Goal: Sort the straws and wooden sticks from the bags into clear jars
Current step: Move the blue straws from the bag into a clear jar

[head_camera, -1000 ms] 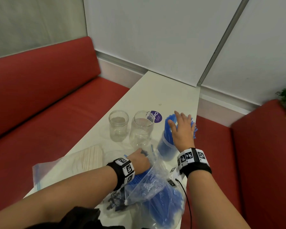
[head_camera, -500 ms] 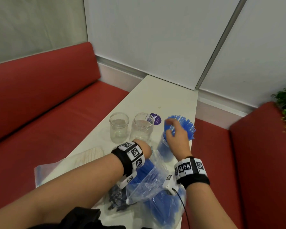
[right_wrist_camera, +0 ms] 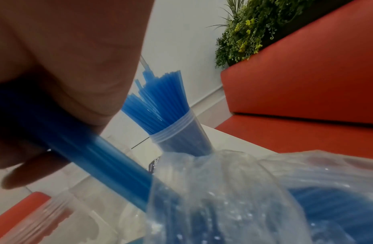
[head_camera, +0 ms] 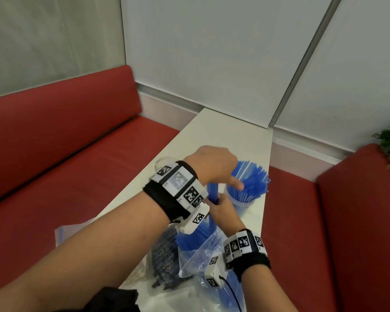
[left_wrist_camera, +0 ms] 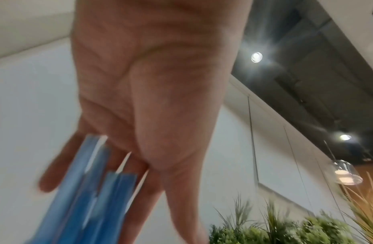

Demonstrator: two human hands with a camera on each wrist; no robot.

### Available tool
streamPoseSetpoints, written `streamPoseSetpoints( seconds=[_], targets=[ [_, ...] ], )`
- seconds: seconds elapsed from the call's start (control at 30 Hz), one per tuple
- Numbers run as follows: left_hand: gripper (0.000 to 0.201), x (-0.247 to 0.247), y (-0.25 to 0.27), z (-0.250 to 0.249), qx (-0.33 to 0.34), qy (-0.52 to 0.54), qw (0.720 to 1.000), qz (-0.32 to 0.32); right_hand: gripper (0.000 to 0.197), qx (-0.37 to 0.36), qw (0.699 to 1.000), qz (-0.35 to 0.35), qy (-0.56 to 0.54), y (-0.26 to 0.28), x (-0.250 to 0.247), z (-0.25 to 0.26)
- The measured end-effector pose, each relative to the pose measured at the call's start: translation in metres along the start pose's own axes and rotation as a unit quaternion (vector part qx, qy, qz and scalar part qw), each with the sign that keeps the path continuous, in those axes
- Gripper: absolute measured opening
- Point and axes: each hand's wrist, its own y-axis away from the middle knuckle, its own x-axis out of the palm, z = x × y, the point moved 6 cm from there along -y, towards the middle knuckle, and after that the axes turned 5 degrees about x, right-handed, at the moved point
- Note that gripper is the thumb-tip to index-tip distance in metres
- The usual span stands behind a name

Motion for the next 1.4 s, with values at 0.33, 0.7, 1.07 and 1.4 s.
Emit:
streamPoseSetpoints(
  seconds=[0.33,0.7,1.07,1.4],
  targets=[
    [0.046,-0.02,0.007,0.022,0.042,0.568,0.776,-0.272,0.038,-0.051,0.997,-0.022,-0.052,-0.005,-0.02,0.049],
    [0.037,0.112,0.01,0.003,-0.16,0.916,0.358,0.081,0.042,-0.192,0.958,-0.071,-0.201,0.017,-0.052,0.177],
    [0.02,0.11,0.003,-0.004,-0.157,0.948,0.275,0.022,0.041,-0.188,0.97,-0.076,-0.135,0.024,-0.051,0.164],
    [0.03,0.13,-0.002,0.013,-0.164,0.921,0.35,-0.042,0.019,-0.074,0.992,-0.036,0.095,0.033,-0.096,0.154]
  ],
)
